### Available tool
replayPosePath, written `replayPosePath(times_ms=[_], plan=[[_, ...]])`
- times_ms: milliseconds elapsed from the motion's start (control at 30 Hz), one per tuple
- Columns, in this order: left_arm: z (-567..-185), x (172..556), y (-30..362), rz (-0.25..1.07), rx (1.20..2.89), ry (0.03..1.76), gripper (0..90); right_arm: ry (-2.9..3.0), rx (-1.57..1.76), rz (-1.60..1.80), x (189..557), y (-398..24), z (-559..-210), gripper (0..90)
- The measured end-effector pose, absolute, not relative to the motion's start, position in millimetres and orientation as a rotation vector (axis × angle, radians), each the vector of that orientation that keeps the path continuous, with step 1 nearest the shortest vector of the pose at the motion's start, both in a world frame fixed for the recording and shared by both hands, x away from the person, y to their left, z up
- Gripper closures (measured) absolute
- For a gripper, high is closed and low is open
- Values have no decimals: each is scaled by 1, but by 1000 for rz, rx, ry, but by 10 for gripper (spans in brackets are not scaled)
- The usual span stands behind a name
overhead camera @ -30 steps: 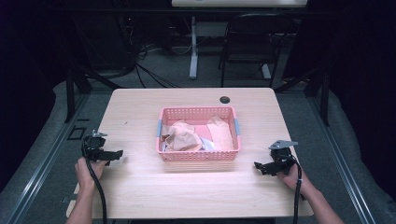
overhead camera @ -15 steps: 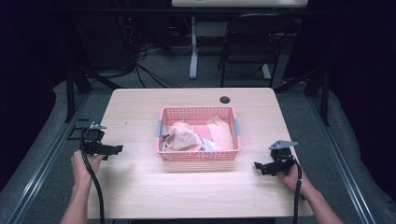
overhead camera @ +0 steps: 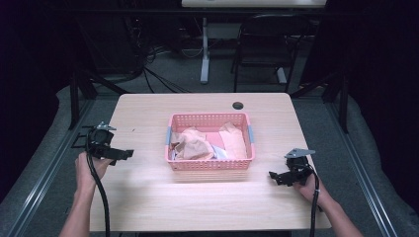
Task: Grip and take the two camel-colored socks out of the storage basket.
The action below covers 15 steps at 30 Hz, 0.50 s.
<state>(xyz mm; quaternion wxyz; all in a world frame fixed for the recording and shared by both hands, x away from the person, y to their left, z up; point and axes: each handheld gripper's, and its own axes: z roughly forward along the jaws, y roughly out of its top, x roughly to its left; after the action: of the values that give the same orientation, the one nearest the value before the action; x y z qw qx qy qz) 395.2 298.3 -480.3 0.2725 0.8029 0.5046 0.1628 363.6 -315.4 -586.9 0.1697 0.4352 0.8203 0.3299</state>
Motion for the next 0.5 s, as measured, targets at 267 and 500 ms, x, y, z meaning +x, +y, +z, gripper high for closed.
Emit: replayPosePath(times_ms=[267, 500], plan=[[-458, 399, 277, 400, 2203, 1282, 2, 2331, 1237, 937, 364, -315, -587, 0], [-447, 406, 256, 388, 2263, 1222, 2, 2331, 1237, 937, 364, -315, -587, 0]])
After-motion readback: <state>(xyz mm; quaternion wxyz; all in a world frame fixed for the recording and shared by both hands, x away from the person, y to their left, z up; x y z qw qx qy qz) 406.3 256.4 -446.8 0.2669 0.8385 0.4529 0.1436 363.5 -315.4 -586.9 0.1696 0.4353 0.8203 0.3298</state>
